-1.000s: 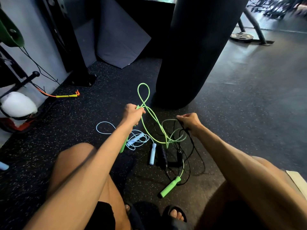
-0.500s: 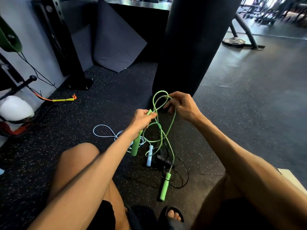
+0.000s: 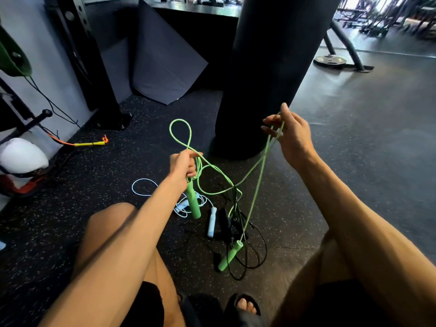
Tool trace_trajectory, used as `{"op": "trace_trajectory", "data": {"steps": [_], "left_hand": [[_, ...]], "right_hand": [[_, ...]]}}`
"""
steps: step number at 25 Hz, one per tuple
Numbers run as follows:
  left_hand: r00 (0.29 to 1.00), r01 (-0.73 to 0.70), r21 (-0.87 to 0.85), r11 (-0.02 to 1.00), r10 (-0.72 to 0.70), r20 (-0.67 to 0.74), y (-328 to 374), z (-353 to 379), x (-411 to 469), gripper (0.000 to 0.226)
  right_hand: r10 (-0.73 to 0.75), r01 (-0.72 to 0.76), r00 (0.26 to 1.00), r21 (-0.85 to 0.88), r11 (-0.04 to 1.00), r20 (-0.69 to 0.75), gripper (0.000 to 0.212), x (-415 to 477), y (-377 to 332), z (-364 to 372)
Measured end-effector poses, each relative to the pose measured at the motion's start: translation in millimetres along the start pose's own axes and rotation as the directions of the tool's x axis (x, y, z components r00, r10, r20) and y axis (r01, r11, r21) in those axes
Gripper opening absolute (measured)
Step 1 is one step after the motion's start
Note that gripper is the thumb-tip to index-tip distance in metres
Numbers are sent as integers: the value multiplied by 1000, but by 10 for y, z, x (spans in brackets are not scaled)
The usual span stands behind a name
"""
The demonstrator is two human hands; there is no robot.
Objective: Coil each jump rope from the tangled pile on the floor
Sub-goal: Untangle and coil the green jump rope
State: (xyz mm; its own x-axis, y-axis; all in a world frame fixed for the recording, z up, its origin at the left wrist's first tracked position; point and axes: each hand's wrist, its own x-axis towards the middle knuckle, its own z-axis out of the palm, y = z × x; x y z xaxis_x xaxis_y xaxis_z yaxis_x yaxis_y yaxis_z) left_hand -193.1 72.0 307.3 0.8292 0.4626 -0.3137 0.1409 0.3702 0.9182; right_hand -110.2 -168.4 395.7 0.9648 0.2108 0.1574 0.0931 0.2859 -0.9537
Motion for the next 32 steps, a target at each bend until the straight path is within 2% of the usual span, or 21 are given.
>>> {"op": "trace_trajectory", "data": {"steps": [3, 5, 6, 8, 9, 10, 11, 13, 15, 17, 19, 21, 23, 25, 26, 27, 29, 31, 32], "left_hand": [[1000, 29, -90, 996, -29, 5, 24, -37, -19, 23], [999, 38, -129, 991, -36, 17, 43, -41, -49, 26], [999, 44, -146, 988, -42, 15, 54, -49, -48, 27], [999, 49, -181, 982, -51, -7, 71, -100, -18, 29], [998, 48, -191, 980, -54, -23, 78, -134, 6, 30], [998, 45, -192, 980, -54, -41, 83, -161, 27, 30], [997, 41, -188, 981, -52, -55, 88, -181, 38, 31], [998, 43, -186, 982, -52, -44, 99, -197, 32, 31], [997, 76, -195, 978, -74, 17, 109, -182, 1, 31], [991, 116, -185, 976, -100, 94, 117, -155, -27, 30], [979, 153, -162, 975, -127, 162, 128, -122, -45, 28], [964, 190, -148, 971, -155, 216, 144, -88, -53, 26], [947, 232, -158, 960, -186, 261, 161, -56, -79, 25], [925, 277, -150, 949, -221, 309, 179, -24, -115, 29], [914, 297, -141, 945, -238, 329, 191, -9, -136, 30], [904, 312, -130, 941, -251, 346, 203, 2, -156, 31], [894, 326, -116, 938, -266, 360, 221, 9, -178, 31], [894, 339, -141, 930, -272, 357, 230, 0, -199, 31], [895, 346, -163, 924, -273, 353, 230, -11, -201, 32]], "right_hand": [[-110, 95, 989, -155, 983, -94, 27, 95, 65, -145], [-228, 171, 968, -390, 905, -103, 28, 132, 102, -220], [-311, 210, 948, -586, 782, -75, 28, 151, 126, -288], [-395, 219, 918, -872, 438, 32, 26, 167, 162, -428], [-397, 198, 915, -936, 290, 71, 23, 148, 168, -480], [-396, 178, 914, -967, 185, 92, 21, 149, 191, -533], [-380, 146, 921, -981, 131, 86, 20, 134, 196, -554], [-309, 45, 951, -986, 163, -8, 23, 160, 270, -599], [-98, -114, 984, -954, 277, -147, 33, 145, 323, -642], [232, -295, 945, -909, 294, -231, 36, 55, 419, -665], [448, -364, 864, -900, 239, -231, 38, -73, 532, -606], [498, -237, 861, -946, 220, -100, 36, -173, 630, -437], [517, -2, 843, -961, 278, 149, 25, -295, 712, -183], [546, 150, 751, -902, 404, 370, 12, -461, 805, 89], [553, 196, 707, -874, 446, 440, 18, -533, 872, 207], [553, 236, 678, -855, 461, 485, 27, -574, 963, 292], [534, 347, 660, -844, 408, 529, 37, -626, 1129, 397], [513, 420, 653, -830, 367, 557, 35, -665, 1245, 435], [491, 439, 651, -815, 379, 579, 28, -687, 1261, 457]]}}
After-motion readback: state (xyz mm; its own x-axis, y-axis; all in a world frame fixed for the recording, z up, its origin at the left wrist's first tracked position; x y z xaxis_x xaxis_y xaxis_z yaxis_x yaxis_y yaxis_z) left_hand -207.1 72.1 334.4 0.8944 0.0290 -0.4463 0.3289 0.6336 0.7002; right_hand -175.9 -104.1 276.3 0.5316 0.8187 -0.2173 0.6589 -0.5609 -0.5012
